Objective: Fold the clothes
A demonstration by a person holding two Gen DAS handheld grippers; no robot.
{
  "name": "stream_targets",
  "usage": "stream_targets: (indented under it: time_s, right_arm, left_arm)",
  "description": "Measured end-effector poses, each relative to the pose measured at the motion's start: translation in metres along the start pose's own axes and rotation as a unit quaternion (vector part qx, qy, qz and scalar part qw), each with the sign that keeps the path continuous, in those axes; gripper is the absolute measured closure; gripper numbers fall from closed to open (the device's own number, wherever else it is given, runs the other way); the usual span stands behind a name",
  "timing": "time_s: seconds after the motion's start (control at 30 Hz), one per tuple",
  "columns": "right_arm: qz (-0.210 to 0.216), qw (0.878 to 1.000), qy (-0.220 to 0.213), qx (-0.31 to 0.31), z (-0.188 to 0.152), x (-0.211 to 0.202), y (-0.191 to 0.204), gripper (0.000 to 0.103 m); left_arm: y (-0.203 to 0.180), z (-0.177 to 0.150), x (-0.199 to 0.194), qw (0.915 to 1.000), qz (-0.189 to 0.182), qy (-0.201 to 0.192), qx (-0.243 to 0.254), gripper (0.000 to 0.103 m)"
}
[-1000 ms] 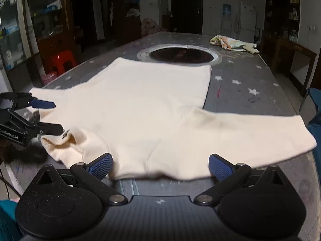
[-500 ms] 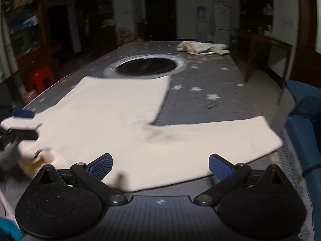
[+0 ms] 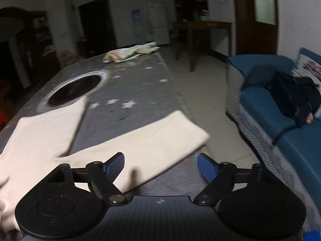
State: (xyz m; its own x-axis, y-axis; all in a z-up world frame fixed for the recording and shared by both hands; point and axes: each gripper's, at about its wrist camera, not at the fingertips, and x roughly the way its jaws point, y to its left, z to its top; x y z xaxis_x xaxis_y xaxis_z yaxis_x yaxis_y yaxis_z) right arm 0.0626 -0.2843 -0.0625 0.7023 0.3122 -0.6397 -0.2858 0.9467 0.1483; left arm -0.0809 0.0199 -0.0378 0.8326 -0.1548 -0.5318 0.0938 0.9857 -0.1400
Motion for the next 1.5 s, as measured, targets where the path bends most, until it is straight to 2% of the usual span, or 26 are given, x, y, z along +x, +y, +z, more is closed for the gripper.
stream_targets:
  time_s: [0.23, 0.43, 0.57, 0.67, 0.73, 0.83, 0.9, 1.07, 1.23, 1.5]
  right_arm:
    - [-0.011, 0.999, 0.003, 0.032, 0.002, 0.018, -0.014, 0.037]
    - [-0.020, 0.999, 0.001, 0.033, 0.009, 0.028, -0.016, 0.049]
    - [-0.033, 0.998, -0.005, 0.047, 0.009, 0.032, -0.020, 0.053]
    - [-0.049, 0.998, -0.009, 0.045, 0.009, 0.035, -0.022, 0.065]
    - [-0.056, 0.998, -0.012, 0.041, 0.009, 0.037, -0.022, 0.079]
    - [-0.051, 0.998, -0.016, 0.039, 0.011, 0.037, -0.023, 0.093]
    - [-0.047, 0.998, -0.019, 0.040, 0.012, 0.035, -0.024, 0.095]
    - [-0.009, 0.999, -0.033, 0.035, 0.017, 0.016, -0.015, 0.096]
    - [0.063, 0.997, -0.052, 0.015, 0.034, -0.014, 0.014, 0.096]
    - [0.183, 0.981, -0.061, -0.030, 0.061, -0.049, 0.081, 0.096]
  left_arm:
    - [-0.015, -0.003, 0.010, 0.9996, -0.023, 0.014, 0.003, 0.010]
    - [-0.016, -0.005, 0.013, 0.9996, -0.021, 0.019, 0.000, 0.010]
    - [-0.017, -0.005, 0.013, 0.9995, -0.023, 0.021, -0.002, 0.010]
    - [-0.017, -0.007, 0.014, 0.9994, -0.024, 0.023, -0.001, 0.010]
    - [-0.018, -0.008, 0.014, 0.9995, -0.022, 0.024, -0.001, 0.010]
    - [-0.017, -0.009, 0.014, 0.9995, -0.019, 0.025, -0.004, 0.010]
    - [-0.015, -0.009, 0.012, 0.9996, -0.016, 0.024, -0.007, 0.009]
    - [-0.006, -0.007, 0.005, 0.9996, -0.008, 0.016, -0.021, 0.008]
    - [0.004, -0.009, -0.002, 0.9994, 0.005, 0.013, -0.033, 0.008]
    - [0.028, -0.019, -0.026, 0.9973, 0.033, 0.000, -0.066, 0.008]
